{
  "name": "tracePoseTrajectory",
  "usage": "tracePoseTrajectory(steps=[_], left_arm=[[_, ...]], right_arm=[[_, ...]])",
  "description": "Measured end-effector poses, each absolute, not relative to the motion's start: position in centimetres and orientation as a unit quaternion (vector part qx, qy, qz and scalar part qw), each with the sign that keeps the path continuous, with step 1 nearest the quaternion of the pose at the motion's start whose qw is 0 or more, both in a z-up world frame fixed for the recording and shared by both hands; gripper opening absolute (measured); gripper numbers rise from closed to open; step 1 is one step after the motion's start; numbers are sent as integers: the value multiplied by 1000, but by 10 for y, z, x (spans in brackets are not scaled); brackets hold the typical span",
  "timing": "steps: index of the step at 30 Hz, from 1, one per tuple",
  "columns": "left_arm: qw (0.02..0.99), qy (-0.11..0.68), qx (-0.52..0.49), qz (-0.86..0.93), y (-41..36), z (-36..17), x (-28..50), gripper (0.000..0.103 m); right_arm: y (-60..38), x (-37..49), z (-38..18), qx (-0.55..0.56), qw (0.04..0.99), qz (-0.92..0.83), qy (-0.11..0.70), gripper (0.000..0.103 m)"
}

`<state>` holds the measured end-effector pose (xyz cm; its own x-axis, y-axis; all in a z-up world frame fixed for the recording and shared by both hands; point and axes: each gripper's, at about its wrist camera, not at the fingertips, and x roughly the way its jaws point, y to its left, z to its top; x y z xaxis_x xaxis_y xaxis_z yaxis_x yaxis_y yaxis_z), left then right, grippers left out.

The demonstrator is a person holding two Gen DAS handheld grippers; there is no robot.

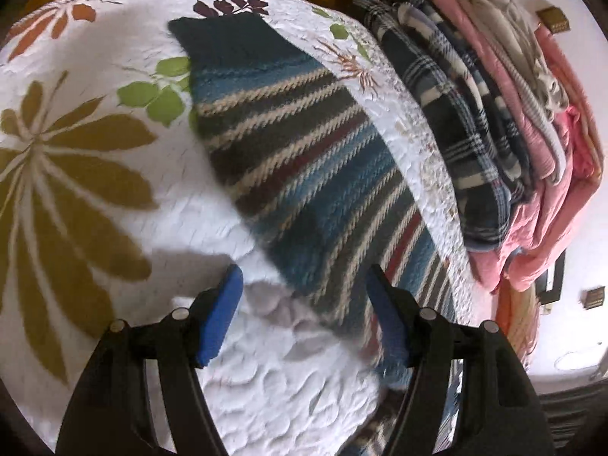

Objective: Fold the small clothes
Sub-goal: 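Grasp the cuff of the other sweater sleeve with the left tool, then fold the held sleeve across the sweater body with the left tool, release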

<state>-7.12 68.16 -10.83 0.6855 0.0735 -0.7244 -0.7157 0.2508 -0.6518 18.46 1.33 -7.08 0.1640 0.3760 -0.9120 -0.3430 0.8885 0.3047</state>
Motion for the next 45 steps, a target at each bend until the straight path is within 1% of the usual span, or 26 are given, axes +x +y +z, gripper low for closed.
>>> tracePoseTrajectory(steps=[3,4,5,6,8,9,10,15,25,34,40,45], left_arm=[[739,261,-568,252,691,-113,-68,66],[739,249,-575,248,695,-114,-68,63],[738,242,-579,248,698,-116,-68,55],[738,237,-582,246,701,-117,-68,49],[739,228,-586,241,706,-120,-68,27],[742,227,-584,240,707,-121,-67,22],[745,228,-580,237,707,-121,-66,13],[777,221,-544,226,703,-105,-60,12],[850,207,-458,159,668,-36,-34,10],[898,200,-389,42,580,27,14,10],[907,209,-365,-20,521,44,42,10],[909,227,-346,-50,480,43,61,10]], right_arm=[[13,182,-72,7,761,236,604,76],[12,182,-73,4,762,234,604,76],[11,182,-73,2,762,233,604,76],[9,182,-75,1,762,232,604,76],[7,183,-78,-3,762,226,607,76],[5,183,-80,-5,762,223,608,76],[4,184,-81,-4,762,220,609,76],[1,183,-82,-4,763,217,609,76],[7,177,-72,-8,766,227,601,76],[14,176,-63,-11,769,234,595,76],[12,178,-65,-14,768,231,597,76],[9,181,-67,-12,768,226,598,76]])
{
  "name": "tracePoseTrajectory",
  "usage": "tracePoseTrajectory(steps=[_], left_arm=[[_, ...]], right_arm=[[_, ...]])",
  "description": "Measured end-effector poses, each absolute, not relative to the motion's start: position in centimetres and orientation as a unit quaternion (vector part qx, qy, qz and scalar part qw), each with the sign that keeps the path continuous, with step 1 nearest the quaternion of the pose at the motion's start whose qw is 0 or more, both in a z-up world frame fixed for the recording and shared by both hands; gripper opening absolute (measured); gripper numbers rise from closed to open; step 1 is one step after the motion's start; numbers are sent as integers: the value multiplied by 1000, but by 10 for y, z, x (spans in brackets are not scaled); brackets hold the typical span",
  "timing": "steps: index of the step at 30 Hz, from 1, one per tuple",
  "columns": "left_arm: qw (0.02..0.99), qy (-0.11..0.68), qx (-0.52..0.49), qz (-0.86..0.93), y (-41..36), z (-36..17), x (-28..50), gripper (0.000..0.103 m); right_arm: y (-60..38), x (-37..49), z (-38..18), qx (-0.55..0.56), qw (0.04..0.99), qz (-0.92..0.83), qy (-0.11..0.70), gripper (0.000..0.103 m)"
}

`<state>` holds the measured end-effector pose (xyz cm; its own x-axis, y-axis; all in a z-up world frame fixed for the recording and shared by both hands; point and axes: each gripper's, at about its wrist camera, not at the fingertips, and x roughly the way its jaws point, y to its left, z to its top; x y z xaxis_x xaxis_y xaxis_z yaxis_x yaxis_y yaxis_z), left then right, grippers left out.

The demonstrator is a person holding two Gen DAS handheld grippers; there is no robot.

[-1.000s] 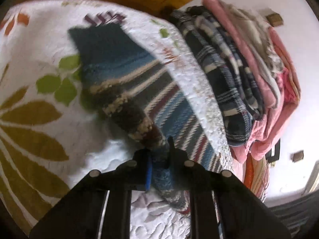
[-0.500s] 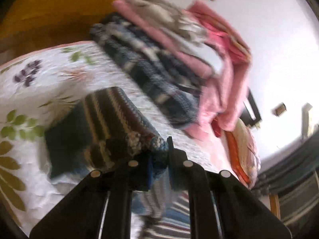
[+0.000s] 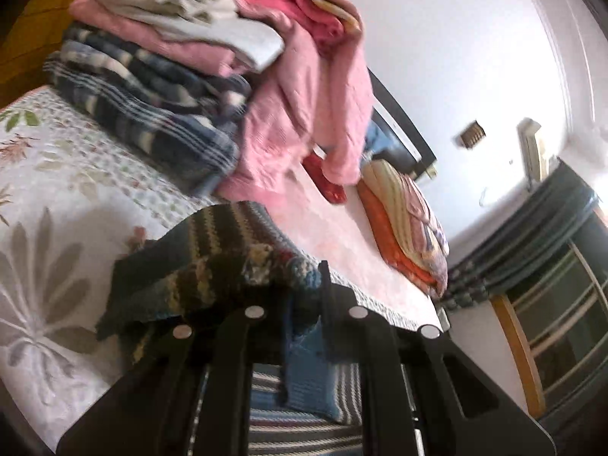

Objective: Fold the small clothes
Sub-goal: 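Fold the held sleeve across the sweater body with the left tool, release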

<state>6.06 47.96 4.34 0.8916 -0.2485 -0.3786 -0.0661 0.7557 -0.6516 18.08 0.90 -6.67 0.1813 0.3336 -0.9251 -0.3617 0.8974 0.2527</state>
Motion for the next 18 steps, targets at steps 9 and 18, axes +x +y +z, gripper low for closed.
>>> tracePoseTrajectory(steps=[9,18], left_arm=[[904,293,-302,-75,409,3,96,10],[893,365,-251,-78,358,-55,120,13]], right_arm=[[9,184,-68,-14,768,223,600,76],[9,184,-75,-21,764,221,606,76]])
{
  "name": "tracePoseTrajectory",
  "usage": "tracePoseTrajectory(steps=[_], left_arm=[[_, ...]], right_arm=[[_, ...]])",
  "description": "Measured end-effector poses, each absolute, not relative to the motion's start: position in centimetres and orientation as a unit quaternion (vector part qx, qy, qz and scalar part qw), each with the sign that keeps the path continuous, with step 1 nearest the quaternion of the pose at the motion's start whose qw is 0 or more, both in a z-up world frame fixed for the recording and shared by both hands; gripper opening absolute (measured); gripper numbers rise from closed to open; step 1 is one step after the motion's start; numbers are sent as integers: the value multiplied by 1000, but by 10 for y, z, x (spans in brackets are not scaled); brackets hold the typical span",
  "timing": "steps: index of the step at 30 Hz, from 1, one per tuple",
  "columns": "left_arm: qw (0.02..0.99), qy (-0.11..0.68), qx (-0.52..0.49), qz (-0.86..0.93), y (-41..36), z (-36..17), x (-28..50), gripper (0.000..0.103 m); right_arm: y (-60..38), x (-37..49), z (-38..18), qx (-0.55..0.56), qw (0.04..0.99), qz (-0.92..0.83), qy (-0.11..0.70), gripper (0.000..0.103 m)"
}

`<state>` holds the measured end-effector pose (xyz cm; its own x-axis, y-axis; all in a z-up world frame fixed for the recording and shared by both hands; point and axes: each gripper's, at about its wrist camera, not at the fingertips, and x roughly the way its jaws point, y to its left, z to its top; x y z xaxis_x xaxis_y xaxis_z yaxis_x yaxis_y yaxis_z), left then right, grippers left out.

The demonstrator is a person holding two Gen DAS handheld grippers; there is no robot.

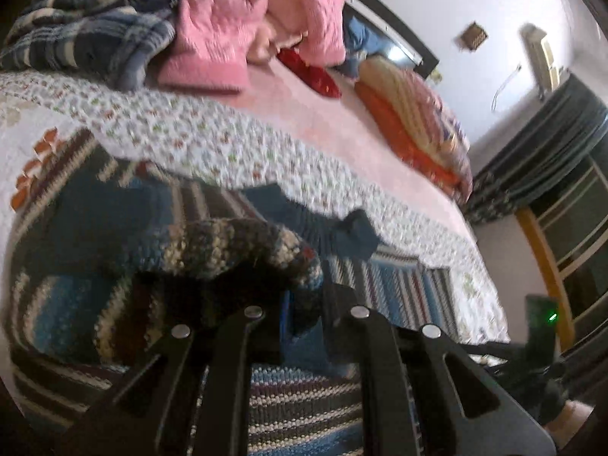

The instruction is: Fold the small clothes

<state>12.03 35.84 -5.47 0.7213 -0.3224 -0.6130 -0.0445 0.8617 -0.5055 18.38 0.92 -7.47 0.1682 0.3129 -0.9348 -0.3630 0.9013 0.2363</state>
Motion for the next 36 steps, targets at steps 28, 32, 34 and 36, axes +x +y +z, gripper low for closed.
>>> tracePoseTrajectory(steps=[28,32,34,36], left_arm=[[864,440,-232,75,483,-66,89,42],[856,469,-197,90,484,-93,89,42],[860,476,-161,86,478,-93,93,42],[863,473,-157,79,480,-90,91,42]], right_arm=[[147,207,-61,105,721,313,609,76],[201,216,-77,101,706,321,623,75],[221,220,-88,90,704,311,632,75],[233,221,-99,82,704,291,643,72]])
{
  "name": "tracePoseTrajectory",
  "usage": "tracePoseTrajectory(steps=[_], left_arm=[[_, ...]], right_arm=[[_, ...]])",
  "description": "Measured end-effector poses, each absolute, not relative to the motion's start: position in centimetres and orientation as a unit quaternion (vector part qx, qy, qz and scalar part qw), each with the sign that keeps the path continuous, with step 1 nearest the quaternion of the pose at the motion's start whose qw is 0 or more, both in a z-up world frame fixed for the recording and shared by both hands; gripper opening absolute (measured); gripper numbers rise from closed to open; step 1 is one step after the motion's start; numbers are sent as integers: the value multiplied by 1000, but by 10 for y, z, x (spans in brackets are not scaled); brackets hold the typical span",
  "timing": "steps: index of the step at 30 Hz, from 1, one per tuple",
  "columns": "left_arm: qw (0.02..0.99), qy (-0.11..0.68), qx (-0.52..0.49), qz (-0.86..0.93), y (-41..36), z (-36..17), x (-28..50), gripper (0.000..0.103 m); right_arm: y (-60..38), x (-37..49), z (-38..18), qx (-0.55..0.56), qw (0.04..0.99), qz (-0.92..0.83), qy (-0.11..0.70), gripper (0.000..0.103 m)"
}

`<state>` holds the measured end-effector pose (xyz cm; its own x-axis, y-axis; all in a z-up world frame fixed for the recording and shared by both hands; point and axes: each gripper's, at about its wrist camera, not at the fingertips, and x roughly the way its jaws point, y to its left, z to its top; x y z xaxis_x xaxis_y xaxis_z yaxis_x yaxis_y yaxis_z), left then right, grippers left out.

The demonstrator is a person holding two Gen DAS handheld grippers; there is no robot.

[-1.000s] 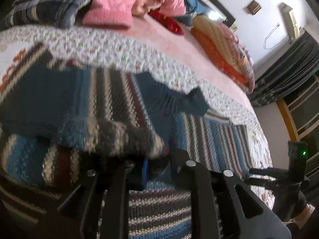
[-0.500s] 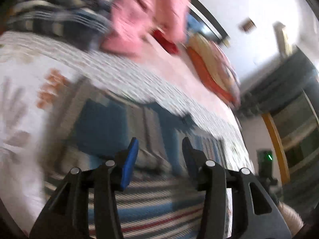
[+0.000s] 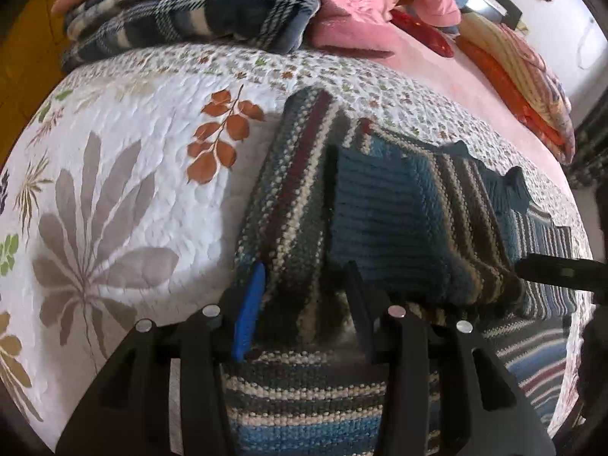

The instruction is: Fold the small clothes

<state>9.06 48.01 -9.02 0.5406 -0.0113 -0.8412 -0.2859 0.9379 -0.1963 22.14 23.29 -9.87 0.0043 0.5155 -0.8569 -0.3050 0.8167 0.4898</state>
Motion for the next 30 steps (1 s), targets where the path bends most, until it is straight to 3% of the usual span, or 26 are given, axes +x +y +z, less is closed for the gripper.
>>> tracePoseTrajectory(steps=[2,3,4,6,7,12,17,20,24,30], left_arm=[[863,466,-183,75,486,-90,87,42],[863,460,-197,73,489,-90,88,42],[863,453,-211,73,493,-88,86,42],[869,430,-234,77,504,-79,83,43],[872,417,-243,79,507,-74,77,43],[883,379,-263,85,520,-53,70,43],[878,402,-243,92,508,-56,80,43],[874,417,-234,90,500,-64,83,43],[879,412,-223,91,498,-60,84,43],[876,413,-225,104,504,-61,85,44]], right_arm=[[240,223,-108,92,699,286,649,62],[242,224,-110,91,700,284,648,49],[243,223,-109,89,701,288,647,29],[247,223,-108,90,694,303,647,14],[246,222,-102,89,697,306,643,12],[233,217,-71,75,719,308,618,11],[222,224,-79,41,728,279,624,13],[222,222,-85,6,733,250,633,29],[235,207,-50,-85,794,229,557,54],[300,181,-48,-119,738,344,568,55]])
